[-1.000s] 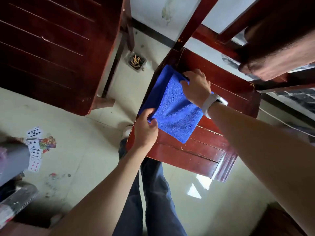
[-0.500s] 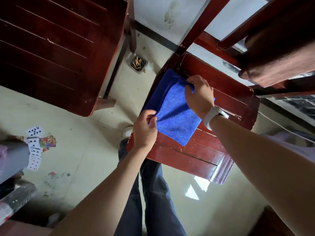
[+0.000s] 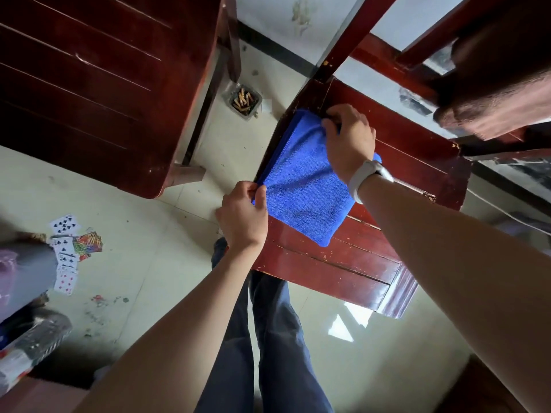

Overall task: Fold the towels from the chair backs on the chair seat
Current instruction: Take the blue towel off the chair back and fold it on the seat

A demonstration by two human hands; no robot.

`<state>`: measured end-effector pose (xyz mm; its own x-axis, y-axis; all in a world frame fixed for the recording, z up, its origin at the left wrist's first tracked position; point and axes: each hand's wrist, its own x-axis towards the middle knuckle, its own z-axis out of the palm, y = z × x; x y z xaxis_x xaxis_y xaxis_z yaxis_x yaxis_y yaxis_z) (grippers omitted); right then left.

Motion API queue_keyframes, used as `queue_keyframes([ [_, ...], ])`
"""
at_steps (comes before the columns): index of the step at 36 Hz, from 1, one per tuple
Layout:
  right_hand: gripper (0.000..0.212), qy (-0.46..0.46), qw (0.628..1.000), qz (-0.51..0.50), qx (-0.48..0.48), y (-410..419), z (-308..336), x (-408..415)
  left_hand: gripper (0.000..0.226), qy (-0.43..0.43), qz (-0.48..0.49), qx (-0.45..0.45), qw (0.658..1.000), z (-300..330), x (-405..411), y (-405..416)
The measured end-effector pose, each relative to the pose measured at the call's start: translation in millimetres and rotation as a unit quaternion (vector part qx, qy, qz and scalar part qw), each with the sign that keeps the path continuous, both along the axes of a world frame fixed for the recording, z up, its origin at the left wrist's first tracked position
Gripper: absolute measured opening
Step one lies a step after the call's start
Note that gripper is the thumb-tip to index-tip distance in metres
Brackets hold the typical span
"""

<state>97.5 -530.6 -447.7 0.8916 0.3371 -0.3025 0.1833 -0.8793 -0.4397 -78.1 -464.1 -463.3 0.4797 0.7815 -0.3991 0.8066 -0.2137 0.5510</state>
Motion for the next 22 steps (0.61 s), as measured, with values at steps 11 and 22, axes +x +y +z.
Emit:
queue_keyframes([
  [11,0.048,-0.208,0.96,0.186,-0.009,-71,-11,-71,0.048,-0.044,-0.468,0.202,0.859,-1,2,-7],
  [22,0.058,-0.164,0.937,0.264,-0.16,-71,-42,-76,0.06,0.013,-0.506,0.211,0.836,-34,11,6],
])
